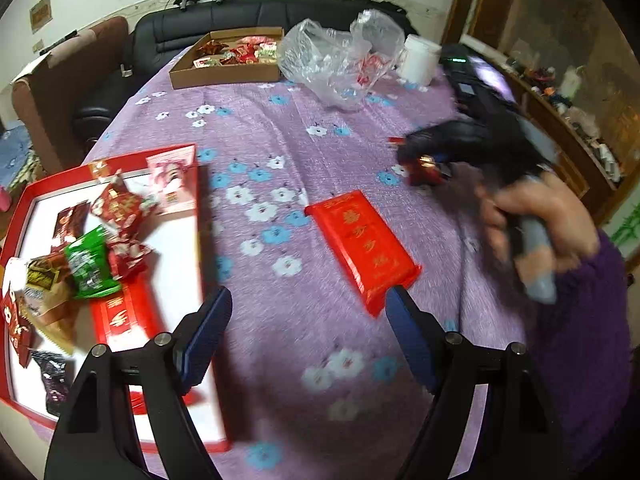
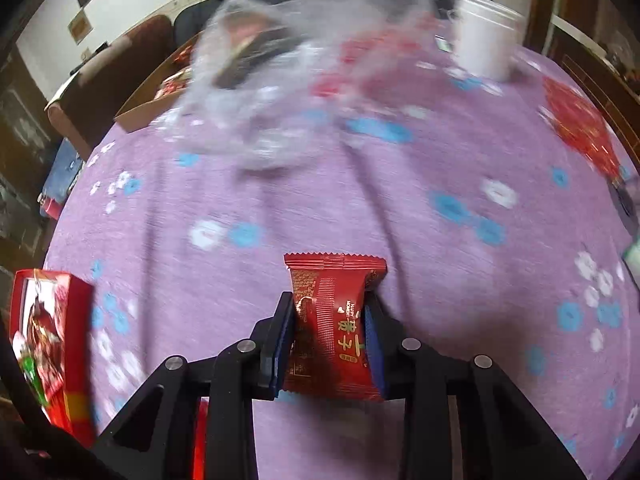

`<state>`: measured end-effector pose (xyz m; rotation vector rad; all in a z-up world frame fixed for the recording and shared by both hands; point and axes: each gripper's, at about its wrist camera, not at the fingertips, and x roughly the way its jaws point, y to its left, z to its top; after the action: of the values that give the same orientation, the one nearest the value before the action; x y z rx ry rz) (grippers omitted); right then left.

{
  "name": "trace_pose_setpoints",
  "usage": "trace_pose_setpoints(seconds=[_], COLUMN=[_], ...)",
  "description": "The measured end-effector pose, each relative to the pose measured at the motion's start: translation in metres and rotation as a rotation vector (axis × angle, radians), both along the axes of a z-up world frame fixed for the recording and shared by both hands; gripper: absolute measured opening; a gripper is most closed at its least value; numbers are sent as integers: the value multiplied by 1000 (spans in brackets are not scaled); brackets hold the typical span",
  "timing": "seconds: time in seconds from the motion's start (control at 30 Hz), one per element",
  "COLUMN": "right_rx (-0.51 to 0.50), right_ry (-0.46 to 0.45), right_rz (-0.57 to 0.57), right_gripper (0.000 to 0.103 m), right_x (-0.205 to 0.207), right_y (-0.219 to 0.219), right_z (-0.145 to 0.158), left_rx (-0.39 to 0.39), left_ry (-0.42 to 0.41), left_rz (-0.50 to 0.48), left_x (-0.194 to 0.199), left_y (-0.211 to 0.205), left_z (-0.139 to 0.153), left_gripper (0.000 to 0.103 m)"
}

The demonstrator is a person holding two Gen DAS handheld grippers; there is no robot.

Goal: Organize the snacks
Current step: 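Close left tool on the red gold-lettered cake bar and lift it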

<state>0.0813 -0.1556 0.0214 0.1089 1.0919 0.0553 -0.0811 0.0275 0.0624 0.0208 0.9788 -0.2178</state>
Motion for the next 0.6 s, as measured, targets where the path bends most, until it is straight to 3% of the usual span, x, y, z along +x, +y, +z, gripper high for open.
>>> trace_pose_setpoints(seconds=[0.1, 0.27, 0.37, 0.47, 0.53, 0.6], right_rx=[25, -53, -42, -56, -94, -137], right_ry=[-68, -107, -103, -101, -102, -111], right_rz=[26, 81, 90, 96, 112, 125], right_gripper=[35, 39, 39, 40, 43, 44], right_x=[-12, -20, -19, -19, -20, -23], right_y=[-9, 1, -4, -2, 3, 7], right_z=[-3, -5, -3, -2, -4, -5], left_rx=[54, 20, -15, 23, 89, 88], left_ry=[46, 117, 127, 126, 97, 50], left_rz=[96, 206, 237, 220, 197, 171], left_x=[23, 48, 55, 60, 59, 54], left_y=[-23, -43, -49, -58, -65, -65], left_z=[-15, -38, -45, -50, -54, -54], left_gripper=[79, 79, 82, 82, 83, 83])
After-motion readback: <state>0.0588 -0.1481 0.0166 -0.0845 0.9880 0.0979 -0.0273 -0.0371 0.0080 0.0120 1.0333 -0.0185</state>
